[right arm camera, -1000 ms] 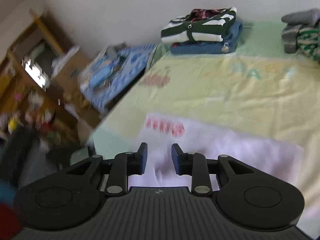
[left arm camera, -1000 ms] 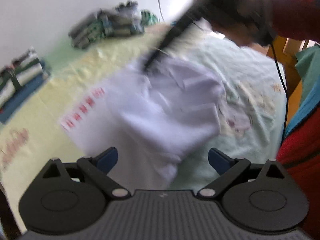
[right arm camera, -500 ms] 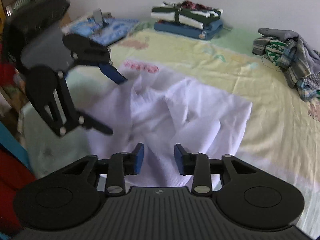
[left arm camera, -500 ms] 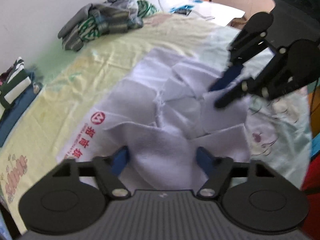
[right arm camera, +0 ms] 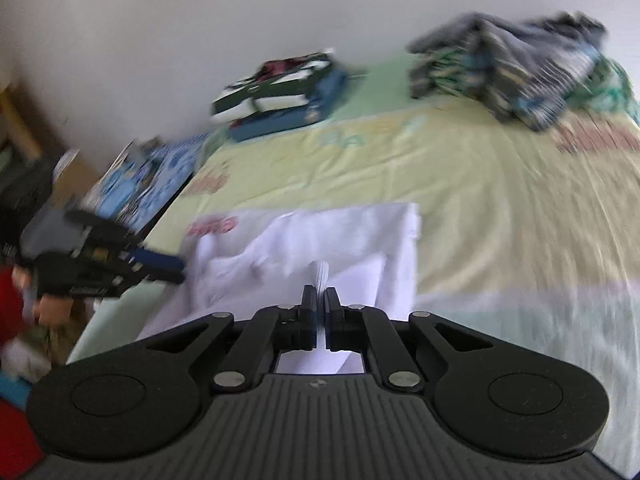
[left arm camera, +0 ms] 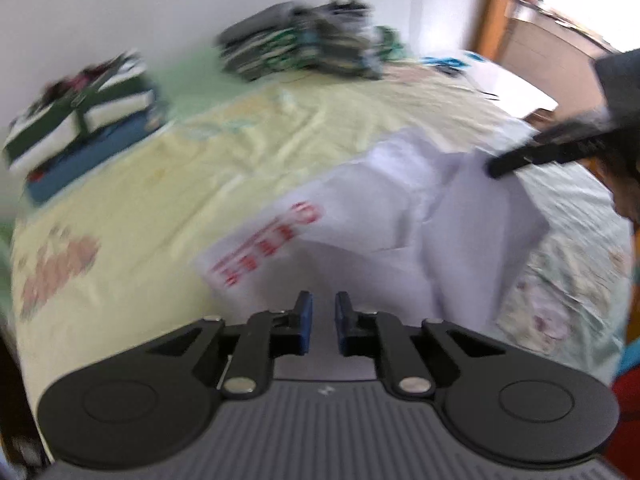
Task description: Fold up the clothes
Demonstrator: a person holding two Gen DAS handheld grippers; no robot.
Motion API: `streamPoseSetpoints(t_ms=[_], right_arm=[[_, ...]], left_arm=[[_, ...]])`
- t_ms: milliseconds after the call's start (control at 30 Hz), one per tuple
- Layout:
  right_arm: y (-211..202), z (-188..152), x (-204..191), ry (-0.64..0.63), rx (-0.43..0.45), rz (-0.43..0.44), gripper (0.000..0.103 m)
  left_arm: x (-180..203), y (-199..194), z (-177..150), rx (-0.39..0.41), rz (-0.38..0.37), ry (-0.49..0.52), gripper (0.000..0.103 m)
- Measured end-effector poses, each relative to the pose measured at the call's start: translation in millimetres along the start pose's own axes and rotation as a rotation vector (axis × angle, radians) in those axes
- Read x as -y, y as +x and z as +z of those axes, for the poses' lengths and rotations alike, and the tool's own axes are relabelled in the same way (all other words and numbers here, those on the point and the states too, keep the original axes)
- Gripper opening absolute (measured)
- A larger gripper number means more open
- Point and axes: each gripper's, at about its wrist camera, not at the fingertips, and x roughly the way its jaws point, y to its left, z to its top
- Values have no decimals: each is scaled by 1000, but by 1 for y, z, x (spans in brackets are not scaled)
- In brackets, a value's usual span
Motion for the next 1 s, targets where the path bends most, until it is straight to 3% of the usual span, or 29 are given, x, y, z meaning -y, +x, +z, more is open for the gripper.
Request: streamPoseSetpoints(t_ms=[100, 167, 200, 233, 267, 300, 400, 467, 633, 700, 733, 800, 1000], right_arm=[[17, -7, 4, -12, -34, -50, 5], [21, -12, 5, -17, -48, -51, 6], [21, -12, 4, -20, -45, -51, 6], [19, -12, 4, -23, -43, -49, 7], [19, -11, 3, -25, -45, -48, 8], [19, -10, 3, -27, -48, -48, 10], [10, -2, -4, -47, 5, -71, 19], [2, 4, -13, -79, 57, -58, 28], [4, 9, -27, -139, 71, -37, 33], [5, 7, -27, -134, 69, -42, 33], [6, 5, -27, -128, 68, -45, 33], [8, 2, -26, -115, 64, -49, 33], [5, -4, -22, -93, 70, -68, 34]], left_arm=[[-12, 7, -5, -26, 20, -66, 9], [-6, -4, -4, 8, 36, -29, 10], [2, -13, 0, 45, 29, 17, 23], [10, -22, 5, 78, 15, 70, 58], [19, -28, 9, 103, 1, 126, 74], [27, -30, 14, 120, -12, 182, 83], [52, -28, 26, 120, -27, 371, 76], [65, -17, 29, 66, -28, 510, 70], [83, 5, 26, -56, -37, 783, 56], [83, 9, 27, -92, -57, 827, 47], [83, 12, 27, -109, -67, 844, 36], [84, 16, 25, -148, -85, 868, 24], [75, 14, 22, -150, -86, 831, 8]])
